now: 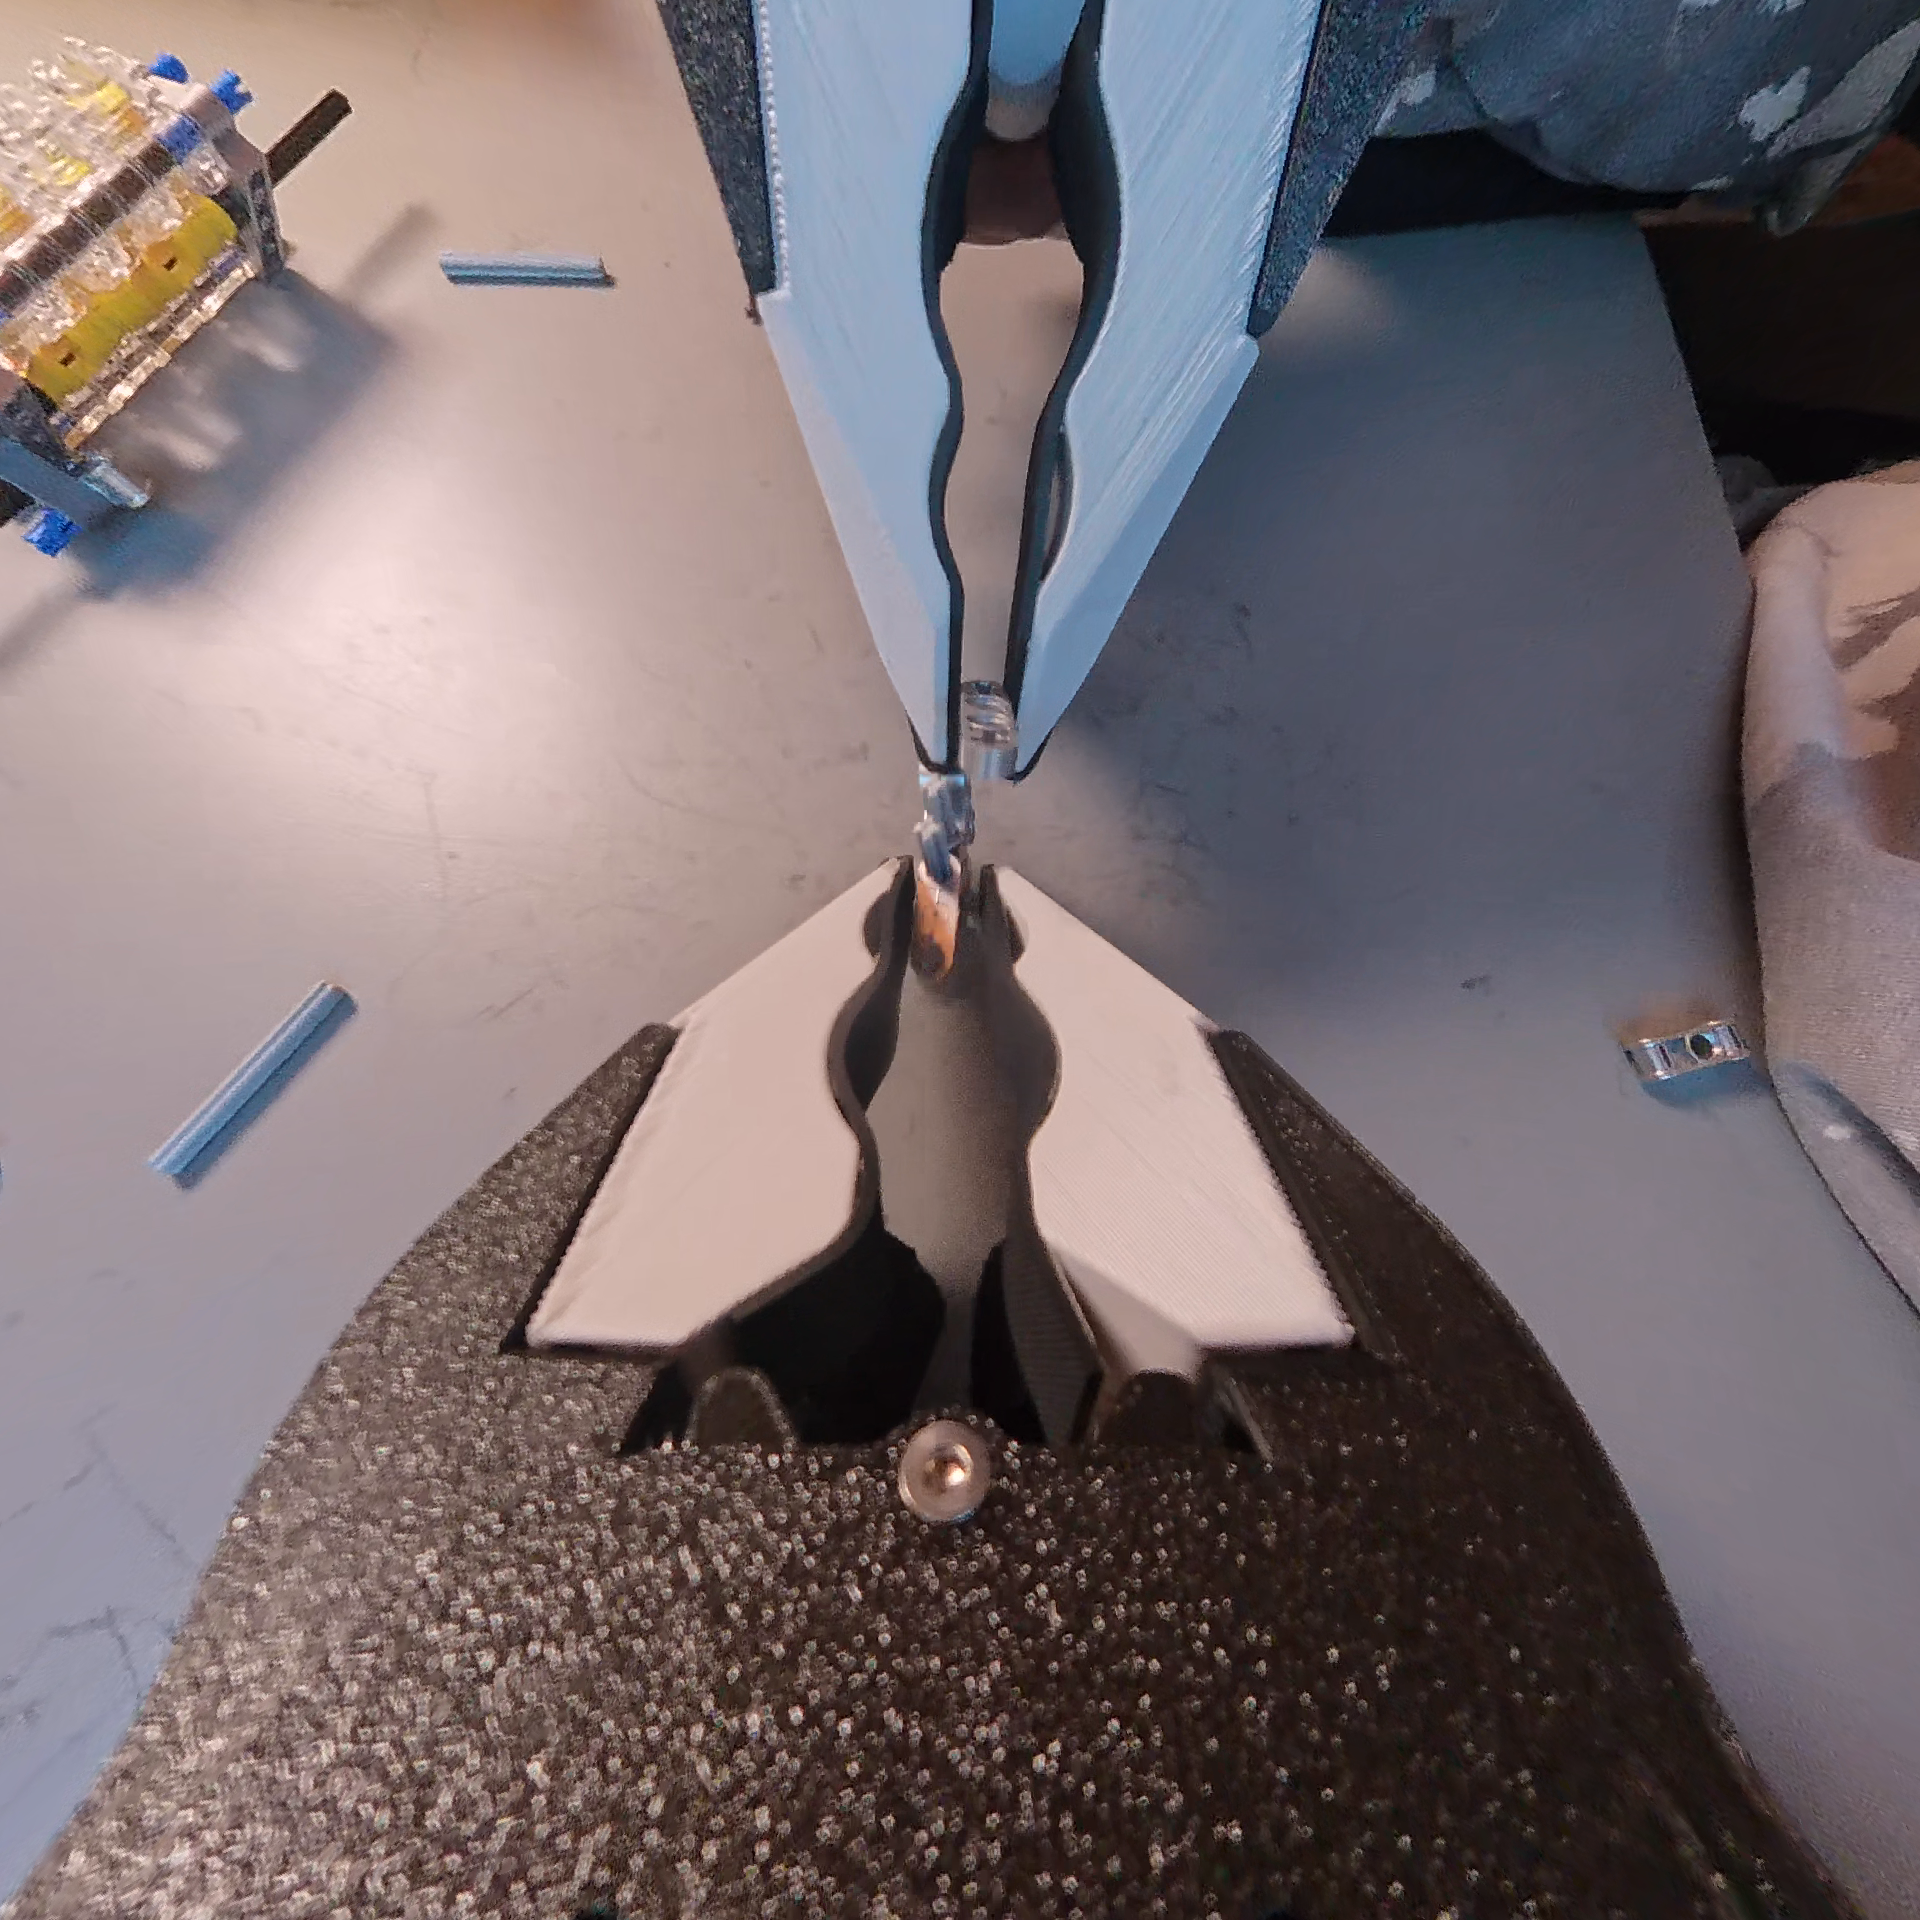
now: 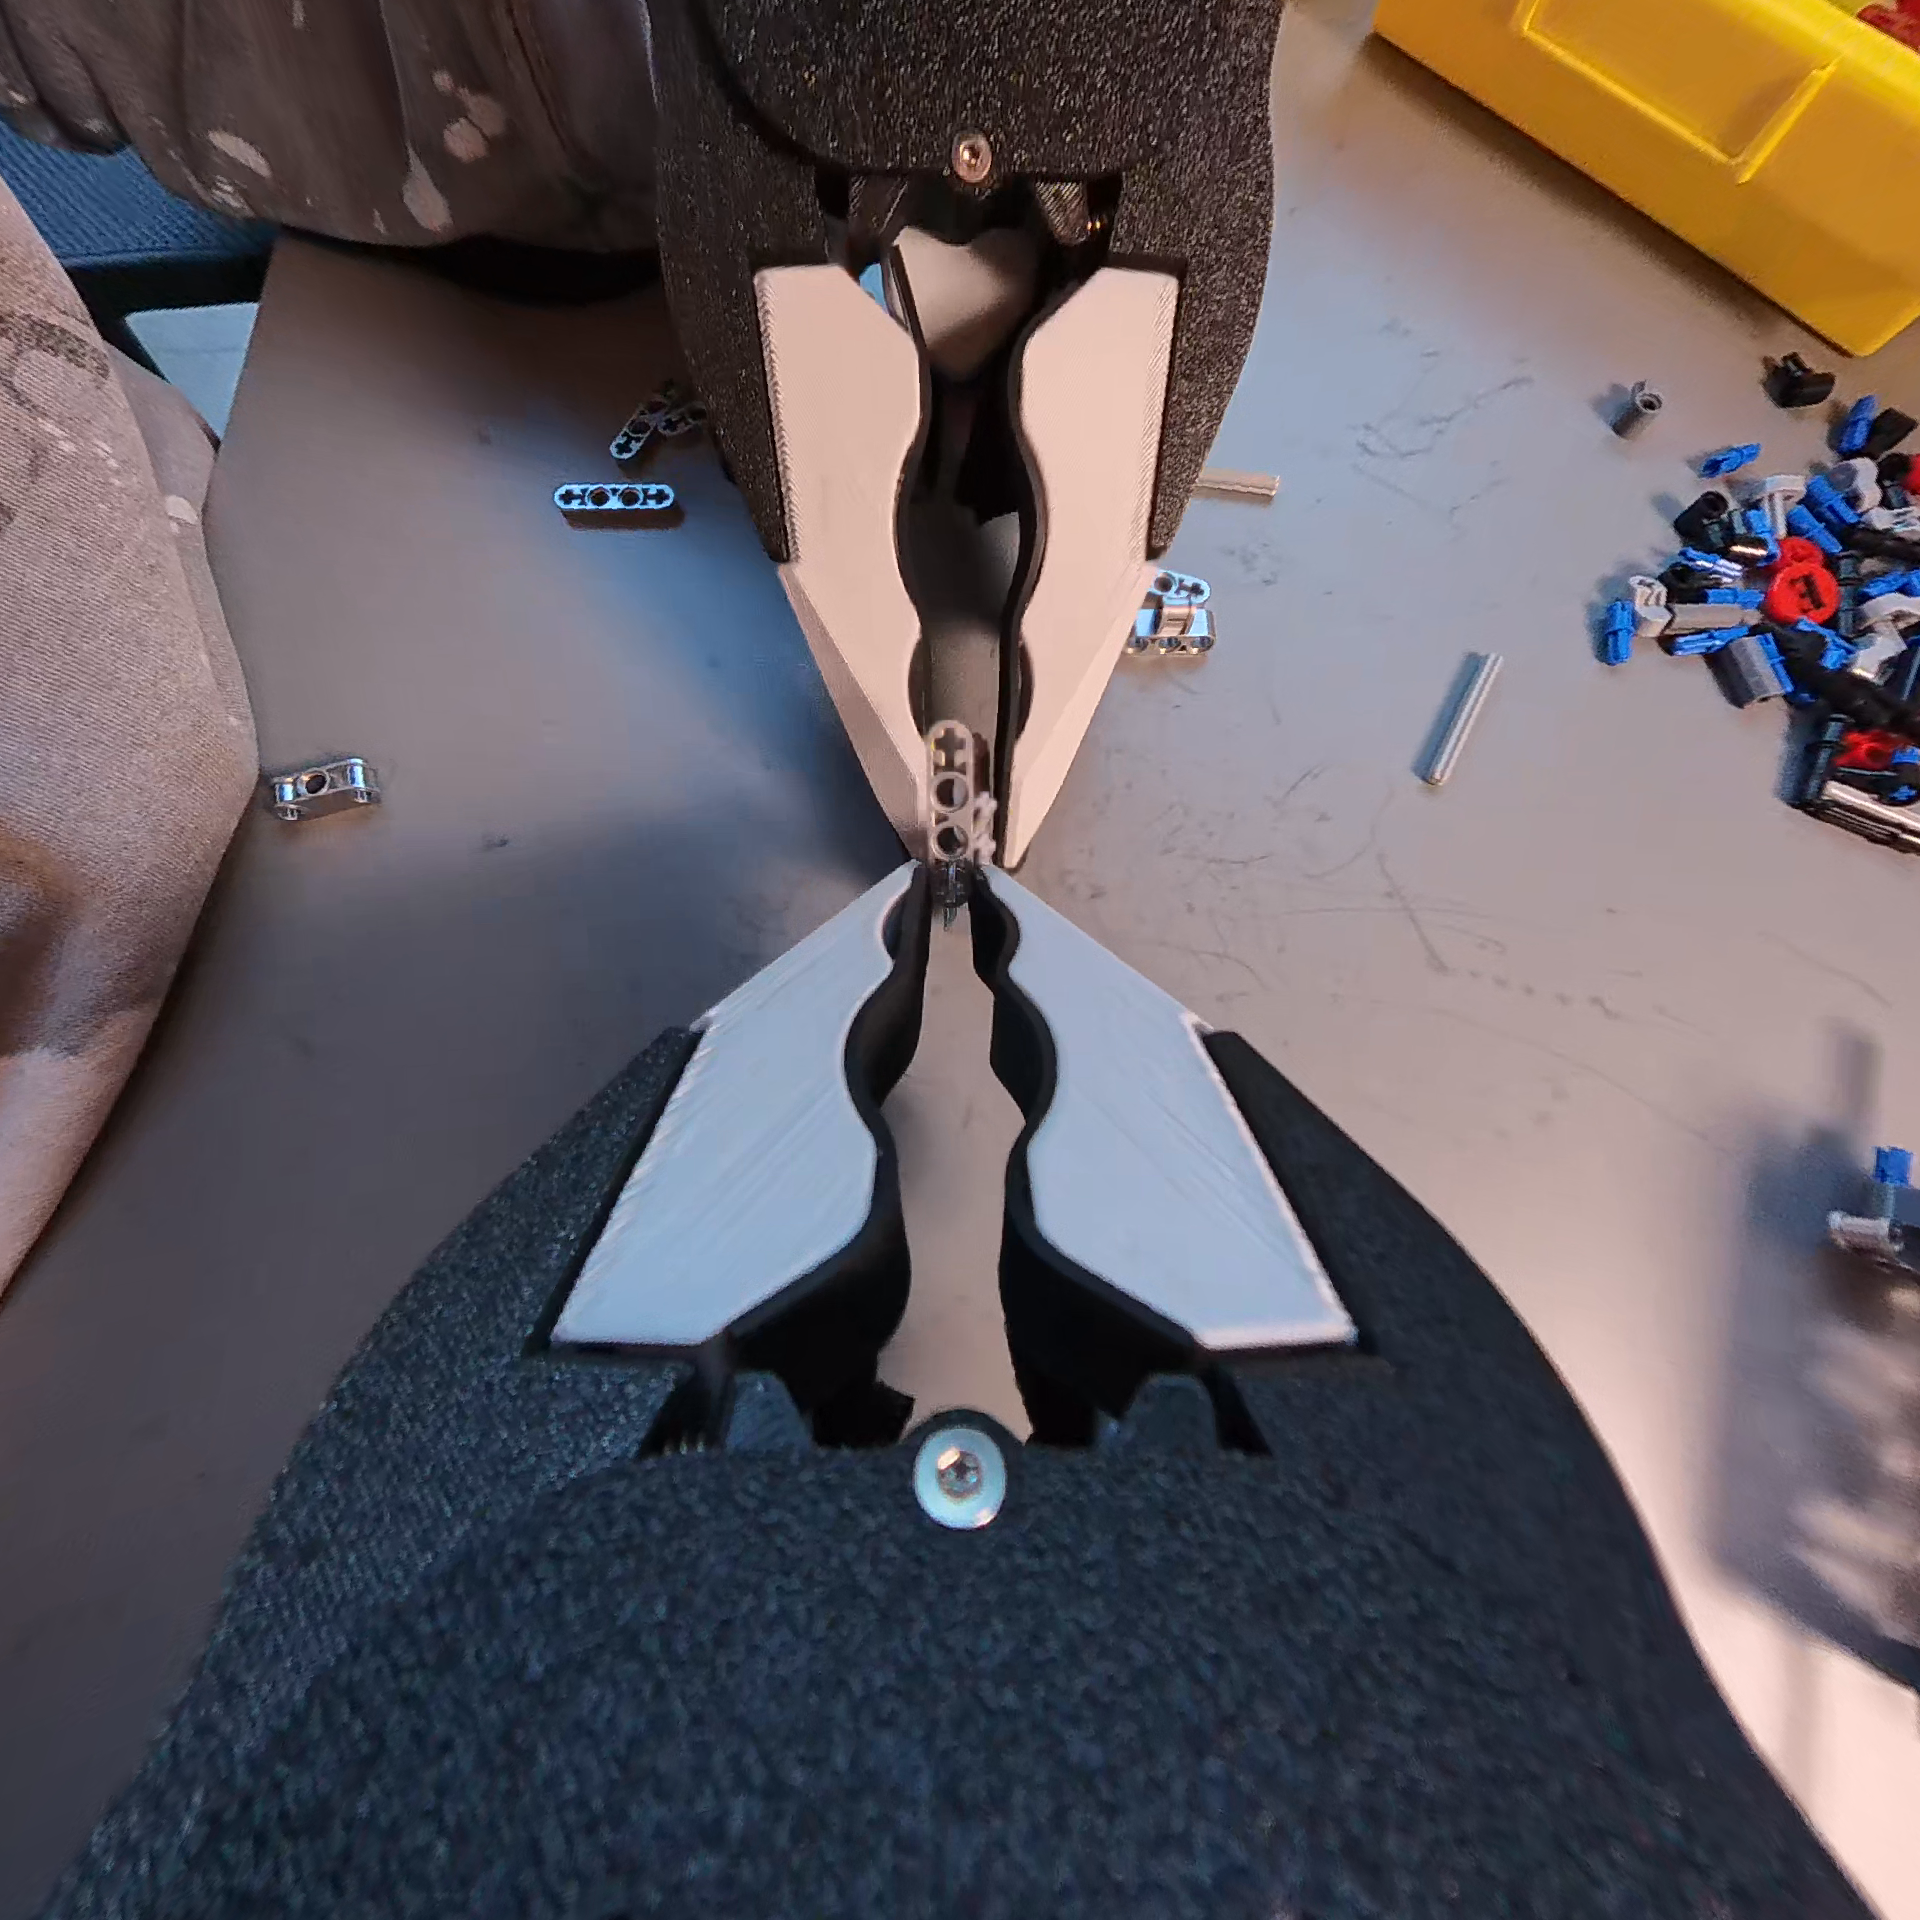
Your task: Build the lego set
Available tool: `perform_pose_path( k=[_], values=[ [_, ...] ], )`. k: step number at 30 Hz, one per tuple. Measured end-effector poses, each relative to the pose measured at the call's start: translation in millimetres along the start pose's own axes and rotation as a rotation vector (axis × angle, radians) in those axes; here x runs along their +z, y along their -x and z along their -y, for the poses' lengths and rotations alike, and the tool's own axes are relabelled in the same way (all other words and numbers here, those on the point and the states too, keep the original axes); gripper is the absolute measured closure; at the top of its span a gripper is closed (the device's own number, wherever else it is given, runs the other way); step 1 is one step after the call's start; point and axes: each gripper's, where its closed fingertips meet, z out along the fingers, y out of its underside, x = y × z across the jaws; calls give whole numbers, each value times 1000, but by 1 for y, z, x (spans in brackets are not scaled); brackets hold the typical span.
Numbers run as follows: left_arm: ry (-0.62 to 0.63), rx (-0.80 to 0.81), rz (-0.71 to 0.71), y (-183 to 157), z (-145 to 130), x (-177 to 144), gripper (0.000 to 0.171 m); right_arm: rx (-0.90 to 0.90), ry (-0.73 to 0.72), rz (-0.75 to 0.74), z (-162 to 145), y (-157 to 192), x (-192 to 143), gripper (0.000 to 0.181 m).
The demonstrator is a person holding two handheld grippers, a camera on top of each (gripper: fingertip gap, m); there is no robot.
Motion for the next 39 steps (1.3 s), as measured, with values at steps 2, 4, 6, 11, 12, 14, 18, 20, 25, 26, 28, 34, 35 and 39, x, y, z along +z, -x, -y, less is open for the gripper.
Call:
perform_pose_path(
  k=[2, 4, 6, 11, 12, 14, 18, 20, 25, 26, 28, 34, 35, 39],
  values=[
    [-7, -9, -2, 1, 1, -2, 161, 3, -15, 7, 3, 1, -1, 176],
    [2, -11, -15, -1, -1, -2, 165, 3, -26, 9, 5, 2, -2, 176],
    [0, -15, -9, 0, 0, -1, 165, 3, -22, 9, 4, 1, -1, 176],
    [1, -10, -8, -1, 0, 1, 165, 11, -47, 1, 7, -1, -3, 176],
    [2, -8, -9, -1, -1, 1, 164, 14, -54, -4, 8, -2, -4, 176],
    [3, -7, -15, -2, -1, 1, 162, 16, -57, -15, 9, -4, -3, 176],
    [-9, -15, -24, -2, 0, -2, 158, 10, -42, -22, 6, -5, -1, 176],
    [-10, -14, -28, -2, 0, -4, 156, 10, -41, -18, 6, -4, -1, 176],
    [-52, -8, -39, -2, 7, -13, 155, 8, -26, -19, 3, -4, 1, 176],
    [-62, -5, -42, -2, 9, -15, 155, 7, -19, -21, 2, -4, 1, 176],
    [-67, 1, -41, -2, 10, -18, 154, 7, -9, -21, 0, -5, 2, 176],
    [-46, 5, -26, 0, 6, -16, 155, 7, 12, -20, -5, -4, 5, 176],
    [-45, -3, -13, 3, 6, -16, 156, 9, 15, -20, -5, -5, 5, 176],
    [-31, -46, 12, 11, 2, -17, 158, 18, 31, -16, -10, -5, 7, 176]
  ],
)
